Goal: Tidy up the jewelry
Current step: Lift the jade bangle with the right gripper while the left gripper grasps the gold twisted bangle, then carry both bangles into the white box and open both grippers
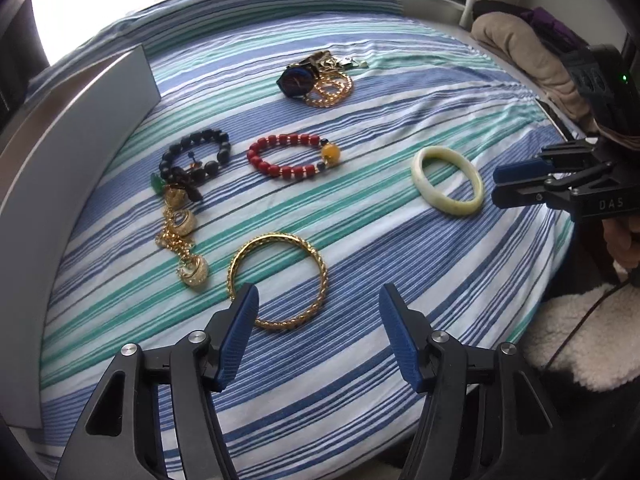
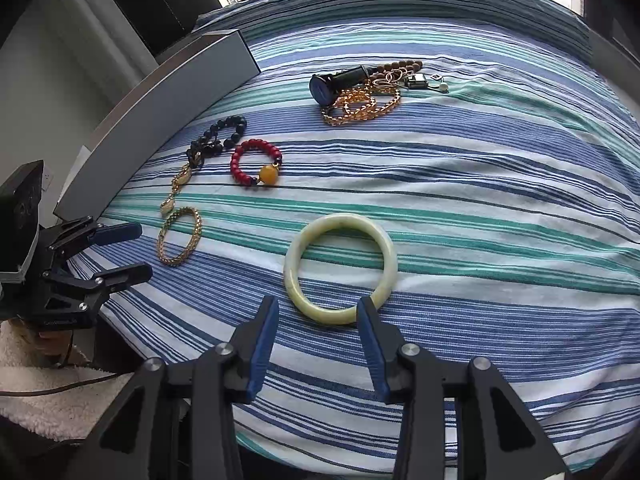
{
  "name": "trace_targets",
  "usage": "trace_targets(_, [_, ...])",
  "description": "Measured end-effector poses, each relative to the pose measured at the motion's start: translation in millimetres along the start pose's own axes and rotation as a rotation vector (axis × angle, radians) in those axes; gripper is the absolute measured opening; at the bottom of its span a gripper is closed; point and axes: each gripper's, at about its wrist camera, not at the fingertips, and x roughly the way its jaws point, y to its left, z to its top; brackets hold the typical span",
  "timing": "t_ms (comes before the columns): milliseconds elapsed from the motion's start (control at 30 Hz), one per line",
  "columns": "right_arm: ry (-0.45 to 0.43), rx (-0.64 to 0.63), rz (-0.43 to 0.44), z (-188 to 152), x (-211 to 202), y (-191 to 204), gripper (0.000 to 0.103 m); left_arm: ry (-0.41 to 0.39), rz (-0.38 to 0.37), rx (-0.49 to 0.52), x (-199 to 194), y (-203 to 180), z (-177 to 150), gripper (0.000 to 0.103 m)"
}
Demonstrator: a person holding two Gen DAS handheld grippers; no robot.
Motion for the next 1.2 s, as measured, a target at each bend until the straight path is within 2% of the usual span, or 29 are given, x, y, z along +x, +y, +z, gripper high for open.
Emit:
trace_targets(133, [0.013,-0.089,0.030,5.1,7.5,14.9,0.041,0.023,0.045,0.086,16.9,-6.9,-1.8,0.059])
trace_targets(200, [0.033,-0.149,0.034,10.2,18.4,26.4,0.041,0.050,0.065,0.090,24.7,-4.2,-4.4,0.056])
trace_targets(267, [0.052,-0.202,0.013,14.4,33.4,35.4,0.041,0.057,0.044,0.064,26.4,-0.5,-6.4,0.051])
trace_targets(300, [0.067,-0.226,-0.010,14.7,41.5,37.9,0.041,0.067,0.010,0.044,26.0,1.5,-7.3,0.035])
trace_targets(333, [0.084,-0.249,-0.037,14.8,49.2,39.7,0.041,0.069,-0.001,0.026,24.2,2.4,-8.3,0.006])
trace_targets(367, [0.075,-0.272,-0.055,14.5,50.9,41.8,0.040,0.075,0.000,0.013,22.9,2.7,-9.6,0.003])
trace_targets(400, [0.072,-0.285,-0.076,15.1,50.3,43.6,0.019,0.078,0.005,-0.005,22.0,3.8,-10.6,0.002])
trace_targets(433, [0.085,-0.283,-0.076,16.1,49.9,43.2,0.011,0.075,-0.006,-0.032,19.9,6.5,-11.6,0.002])
trace_targets(533, [0.079,-0.251,-0.042,20.2,37.2,42.9,0.010,0.034,-0.050,-0.118,1.7,16.1,-13.2,0.002])
trace_targets(600, [0.059,-0.229,-0.012,24.5,22.8,45.3,0.010,-0.021,-0.069,-0.162,-21.1,23.9,-12.0,0.002])
trace_targets(700, [0.015,-0.229,0.021,36.7,0.7,55.7,0.010,-0.109,-0.045,-0.221,-60.6,38.3,-7.1,0.002])
trace_targets(833, [-0.047,-0.274,0.058,68.9,-21.7,83.4,0.010,-0.190,0.051,-0.326,-115.4,78.9,4.0,0.002])
trace_targets(933, [-0.095,-0.357,0.085,109.0,-31.7,118.6,0.010,-0.240,0.147,-0.417,-156.4,132.9,10.9,0.002])
trace_targets(1000, [-0.134,-0.429,0.094,141.7,-34.4,147.6,0.010,-0.256,0.240,-0.474,-176.3,173.3,14.2,0.002])
trace_targets(1067, [-0.176,-0.512,0.109,175.8,-32.6,182.3,0.010,-0.252,0.326,-0.531,-185.2,214.0,16.0,0.002])
trace_targets(1133, [-0.202,-0.577,0.138,209.9,-21.0,221.3,0.010,-0.226,0.363,-0.613,-183.8,257.8,13.6,0.002])
trace_targets(1200, [-0.193,-0.607,0.193,244.3,0.7,259.5,0.010,-0.187,0.388,-0.678,-173.8,299.4,9.8,0.002])
